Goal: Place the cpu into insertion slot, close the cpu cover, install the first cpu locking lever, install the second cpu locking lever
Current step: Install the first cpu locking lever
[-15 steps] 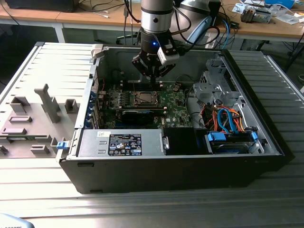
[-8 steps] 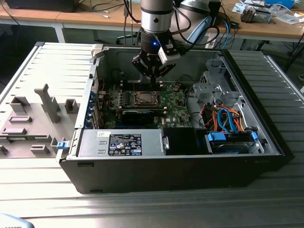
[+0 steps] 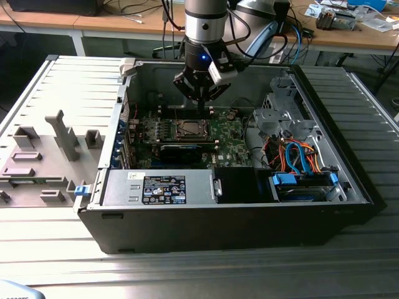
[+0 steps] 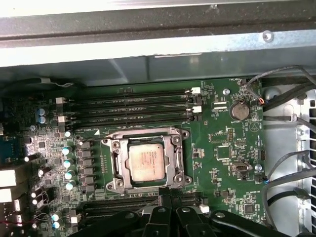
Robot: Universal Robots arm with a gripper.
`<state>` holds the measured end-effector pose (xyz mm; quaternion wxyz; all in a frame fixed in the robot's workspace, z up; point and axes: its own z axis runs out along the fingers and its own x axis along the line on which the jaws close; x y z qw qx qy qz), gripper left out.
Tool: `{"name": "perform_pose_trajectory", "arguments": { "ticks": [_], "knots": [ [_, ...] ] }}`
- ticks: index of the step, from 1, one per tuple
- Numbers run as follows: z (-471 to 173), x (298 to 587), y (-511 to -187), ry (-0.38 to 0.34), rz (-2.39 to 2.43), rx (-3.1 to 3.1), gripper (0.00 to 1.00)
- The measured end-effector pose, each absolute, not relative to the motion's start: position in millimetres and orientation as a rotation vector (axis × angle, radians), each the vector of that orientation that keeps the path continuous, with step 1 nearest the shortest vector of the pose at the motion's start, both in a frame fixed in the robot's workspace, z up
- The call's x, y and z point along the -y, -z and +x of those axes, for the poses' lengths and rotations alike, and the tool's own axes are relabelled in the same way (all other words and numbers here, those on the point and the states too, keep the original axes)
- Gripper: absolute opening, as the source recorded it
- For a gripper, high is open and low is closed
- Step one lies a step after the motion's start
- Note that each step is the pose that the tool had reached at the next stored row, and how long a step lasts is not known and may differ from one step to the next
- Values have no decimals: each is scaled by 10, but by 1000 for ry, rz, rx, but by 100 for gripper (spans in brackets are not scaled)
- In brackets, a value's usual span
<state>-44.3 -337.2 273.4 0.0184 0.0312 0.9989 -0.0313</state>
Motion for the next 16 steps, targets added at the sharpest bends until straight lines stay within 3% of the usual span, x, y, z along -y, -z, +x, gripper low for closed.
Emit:
{"name": "perform_pose_trajectory", "arguments": {
  "ticks": [16],
  "knots": [
    [-443,3372,-2734,95,3,-3101,11]
  ]
}}
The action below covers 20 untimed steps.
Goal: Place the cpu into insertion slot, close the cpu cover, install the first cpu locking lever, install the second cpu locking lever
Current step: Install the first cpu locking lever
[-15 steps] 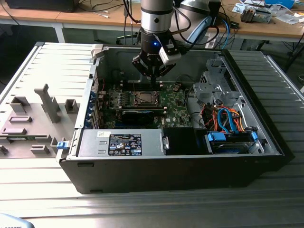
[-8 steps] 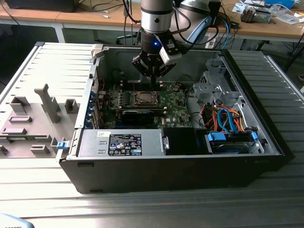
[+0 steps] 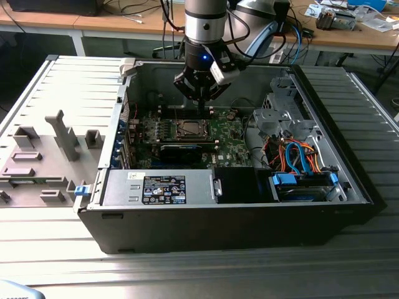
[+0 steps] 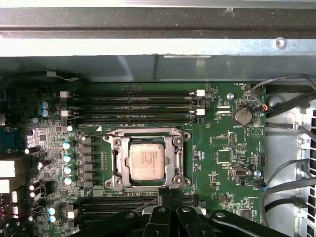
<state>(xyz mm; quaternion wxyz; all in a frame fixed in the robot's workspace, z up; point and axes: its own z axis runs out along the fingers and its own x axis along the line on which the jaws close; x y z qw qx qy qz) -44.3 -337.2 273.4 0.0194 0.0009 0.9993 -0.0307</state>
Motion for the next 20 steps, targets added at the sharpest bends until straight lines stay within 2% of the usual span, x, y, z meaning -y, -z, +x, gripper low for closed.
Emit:
{"name": "perform_pose_trajectory", "arguments": {
  "ticks": [18,20],
  "knots": [
    [-443,3373,-2734,92,-113,-3097,11],
    [-443,3372,-2734,22,-112,-3097,11]
  ]
}}
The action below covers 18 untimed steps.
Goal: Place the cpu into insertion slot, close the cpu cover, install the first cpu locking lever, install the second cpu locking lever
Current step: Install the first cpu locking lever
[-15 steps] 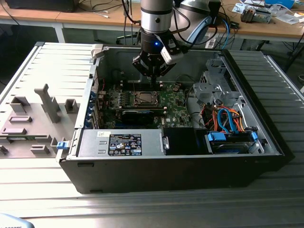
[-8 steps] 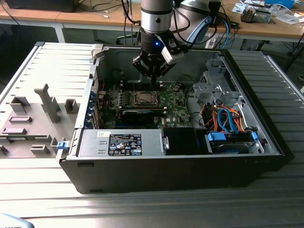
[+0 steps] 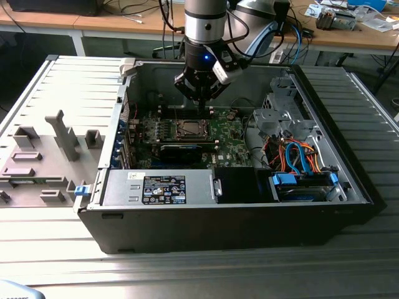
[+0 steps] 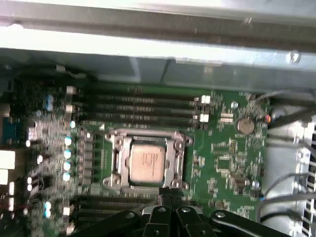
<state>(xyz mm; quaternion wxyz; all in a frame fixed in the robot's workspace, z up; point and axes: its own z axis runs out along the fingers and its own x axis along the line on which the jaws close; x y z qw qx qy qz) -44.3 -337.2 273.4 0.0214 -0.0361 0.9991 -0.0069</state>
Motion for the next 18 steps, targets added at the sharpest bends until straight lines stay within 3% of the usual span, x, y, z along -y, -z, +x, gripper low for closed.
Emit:
{"name": "perform_pose_trajectory", "arguments": {
  "ticks": [2,3,18],
  "knots": [
    [-444,3373,-2734,-83,-109,-3093,11],
    [-444,3372,-2734,-95,-109,-3093,11],
    [-444,3373,-2728,-100,-108,-3157,11]
  ]
}}
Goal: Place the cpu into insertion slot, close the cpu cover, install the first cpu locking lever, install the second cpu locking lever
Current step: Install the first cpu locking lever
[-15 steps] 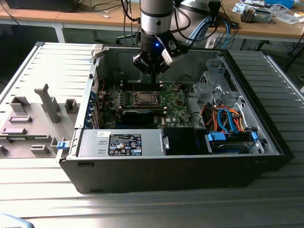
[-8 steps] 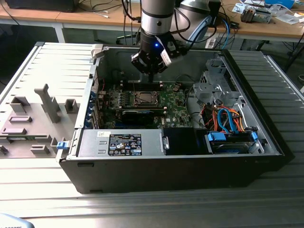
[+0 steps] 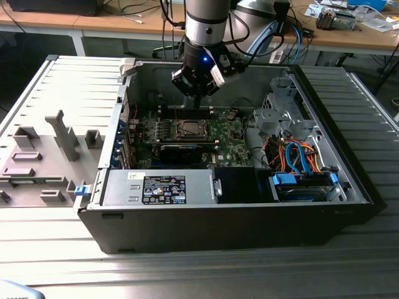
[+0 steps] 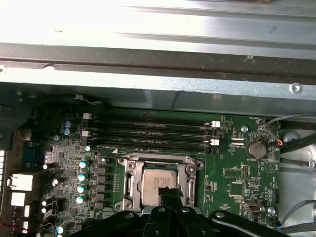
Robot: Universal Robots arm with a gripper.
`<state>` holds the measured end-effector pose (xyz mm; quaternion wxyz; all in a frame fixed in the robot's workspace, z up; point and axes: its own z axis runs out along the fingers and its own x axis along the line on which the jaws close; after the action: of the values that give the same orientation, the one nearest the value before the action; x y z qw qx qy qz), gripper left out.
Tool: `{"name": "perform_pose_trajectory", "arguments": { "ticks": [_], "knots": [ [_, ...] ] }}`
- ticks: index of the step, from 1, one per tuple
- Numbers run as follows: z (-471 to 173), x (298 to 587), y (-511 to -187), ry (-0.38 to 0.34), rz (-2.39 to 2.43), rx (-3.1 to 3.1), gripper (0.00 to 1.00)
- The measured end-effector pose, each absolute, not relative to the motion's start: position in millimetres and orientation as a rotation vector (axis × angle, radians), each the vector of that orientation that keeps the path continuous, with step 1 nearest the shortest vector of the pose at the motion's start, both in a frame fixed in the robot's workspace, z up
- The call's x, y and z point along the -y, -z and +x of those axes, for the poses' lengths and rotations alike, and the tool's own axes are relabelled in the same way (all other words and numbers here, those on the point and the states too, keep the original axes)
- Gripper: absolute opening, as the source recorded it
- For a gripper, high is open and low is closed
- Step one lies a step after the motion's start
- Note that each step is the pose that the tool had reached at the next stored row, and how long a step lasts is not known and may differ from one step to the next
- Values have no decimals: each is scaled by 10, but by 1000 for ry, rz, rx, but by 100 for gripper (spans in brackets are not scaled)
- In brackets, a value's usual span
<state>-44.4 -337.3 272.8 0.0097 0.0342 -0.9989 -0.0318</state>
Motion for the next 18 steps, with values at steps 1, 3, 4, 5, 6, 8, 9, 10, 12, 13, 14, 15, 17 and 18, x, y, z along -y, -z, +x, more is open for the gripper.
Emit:
{"name": "perform_pose_trajectory", "arguments": {
  "ticks": [1,3,4,5,6,8,9,10,12,13,14,15,17,18],
  "knots": [
    [-444,3373,-2728,99,107,3119,11],
    [-444,3373,-2728,99,107,3119,11],
    [-444,3373,-2728,99,107,3119,11],
    [-444,3372,-2728,99,107,3119,11],
    [-449,3369,-2728,99,107,3119,11],
    [-464,3366,-2728,99,107,3119,11],
    [-479,3363,-2728,99,107,3119,11],
    [-488,3362,-2728,99,107,3119,11],
    [-498,3357,-2728,98,107,3119,11],
    [-501,3352,-2728,98,107,3119,11],
    [-506,3348,-2728,98,107,3119,11],
    [-510,3344,-2728,98,107,3119,11],
    [-518,3325,-2728,98,107,3119,11],
    [-520,3317,-2728,98,107,3119,11]
  ]
}}
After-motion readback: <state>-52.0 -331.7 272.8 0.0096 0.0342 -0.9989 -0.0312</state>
